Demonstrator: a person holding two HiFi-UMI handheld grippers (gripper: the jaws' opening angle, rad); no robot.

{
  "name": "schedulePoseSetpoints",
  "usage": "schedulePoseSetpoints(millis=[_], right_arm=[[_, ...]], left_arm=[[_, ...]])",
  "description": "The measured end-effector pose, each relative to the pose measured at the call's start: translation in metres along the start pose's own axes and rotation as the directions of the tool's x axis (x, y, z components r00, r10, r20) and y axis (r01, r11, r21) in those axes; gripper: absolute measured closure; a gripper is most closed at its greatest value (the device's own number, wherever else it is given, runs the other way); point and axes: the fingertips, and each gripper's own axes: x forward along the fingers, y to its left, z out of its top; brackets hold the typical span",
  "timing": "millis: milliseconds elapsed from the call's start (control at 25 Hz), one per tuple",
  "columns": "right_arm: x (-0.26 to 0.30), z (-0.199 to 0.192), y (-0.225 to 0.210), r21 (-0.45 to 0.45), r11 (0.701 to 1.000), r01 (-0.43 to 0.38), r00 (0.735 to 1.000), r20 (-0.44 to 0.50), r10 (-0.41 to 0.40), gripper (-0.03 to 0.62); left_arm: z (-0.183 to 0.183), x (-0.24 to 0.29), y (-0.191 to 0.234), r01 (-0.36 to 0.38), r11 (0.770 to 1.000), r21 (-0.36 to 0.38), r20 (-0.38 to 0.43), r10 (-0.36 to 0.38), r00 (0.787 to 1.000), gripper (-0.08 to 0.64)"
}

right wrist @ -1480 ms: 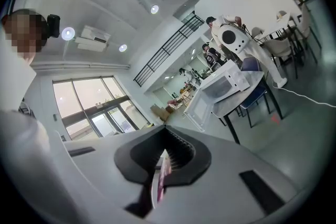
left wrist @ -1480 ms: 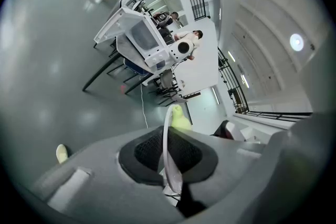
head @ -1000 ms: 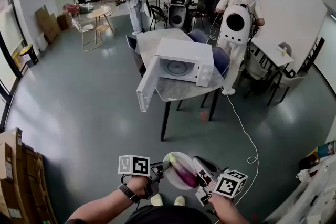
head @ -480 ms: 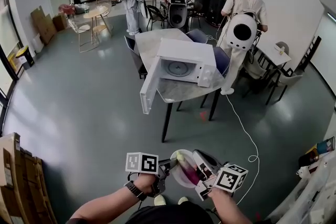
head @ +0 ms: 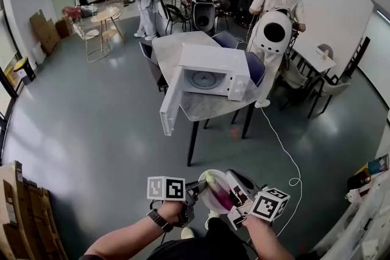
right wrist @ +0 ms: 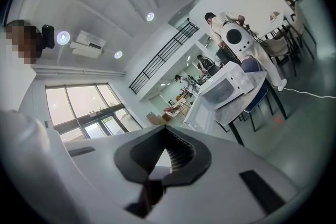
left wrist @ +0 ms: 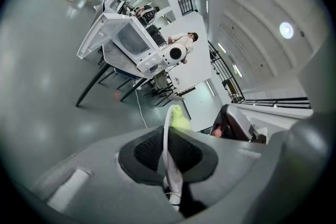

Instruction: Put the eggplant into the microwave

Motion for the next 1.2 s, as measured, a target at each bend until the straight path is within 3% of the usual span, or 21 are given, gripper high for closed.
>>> schedulePoseSetpoints(millis=[320,560,960,1200], right_arm=[[0.042,0.032,-0.039,0.009,0.999,-0.039,0.999,-0.018,0.039,0.592],[0.084,0.075,-0.082,0.015,0.997,-0.071,0.996,-0.06,0.071,0.592],[0.136,0.156,-0.159,0.014,0.992,-0.129,0.985,-0.115,0.13,0.592],[0.155,0.185,-0.189,0.014,0.991,-0.135,0.982,-0.13,0.135,0.591]], left_arm=[[0.048,0.038,0.017,-0.048,0.998,-0.042,0.058,0.051,0.997,0.535],[0.104,0.084,0.026,-0.085,0.993,-0.079,0.109,0.094,0.99,0.535],[0.202,0.16,0.035,-0.142,0.982,-0.122,0.218,0.166,0.962,0.535],[0.241,0.185,0.043,-0.156,0.976,-0.156,0.271,0.194,0.943,0.535]])
